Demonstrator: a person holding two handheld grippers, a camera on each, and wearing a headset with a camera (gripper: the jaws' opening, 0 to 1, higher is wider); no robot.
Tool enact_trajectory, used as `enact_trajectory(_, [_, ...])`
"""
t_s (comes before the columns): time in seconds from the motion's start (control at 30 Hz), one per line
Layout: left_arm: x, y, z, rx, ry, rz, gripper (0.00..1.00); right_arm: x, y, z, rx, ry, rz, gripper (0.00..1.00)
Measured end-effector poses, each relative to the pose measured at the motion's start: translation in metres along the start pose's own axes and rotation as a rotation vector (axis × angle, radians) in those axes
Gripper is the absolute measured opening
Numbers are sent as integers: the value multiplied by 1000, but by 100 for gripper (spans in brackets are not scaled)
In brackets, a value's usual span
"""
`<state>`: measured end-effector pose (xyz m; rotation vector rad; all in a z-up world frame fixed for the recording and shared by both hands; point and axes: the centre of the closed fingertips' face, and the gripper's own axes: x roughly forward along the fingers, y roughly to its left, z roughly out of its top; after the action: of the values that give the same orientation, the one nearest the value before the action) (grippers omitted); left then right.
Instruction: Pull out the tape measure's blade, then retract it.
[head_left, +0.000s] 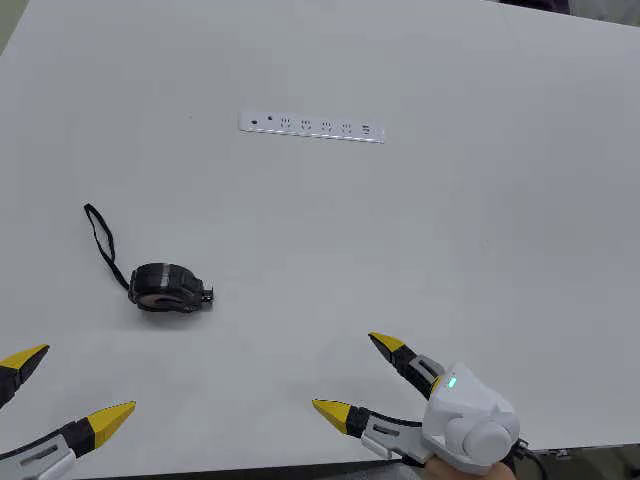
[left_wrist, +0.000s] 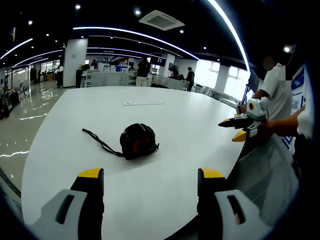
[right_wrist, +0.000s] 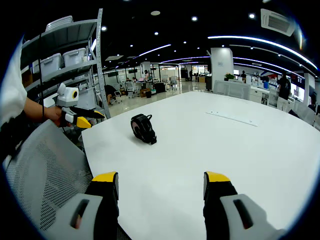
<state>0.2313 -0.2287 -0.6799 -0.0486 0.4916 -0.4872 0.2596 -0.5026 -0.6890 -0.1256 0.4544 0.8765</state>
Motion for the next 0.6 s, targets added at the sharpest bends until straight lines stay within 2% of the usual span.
enact_trajectory(0.6, [2,0,-3,5,17,-8,75,3,0,-2,0,5,9,69])
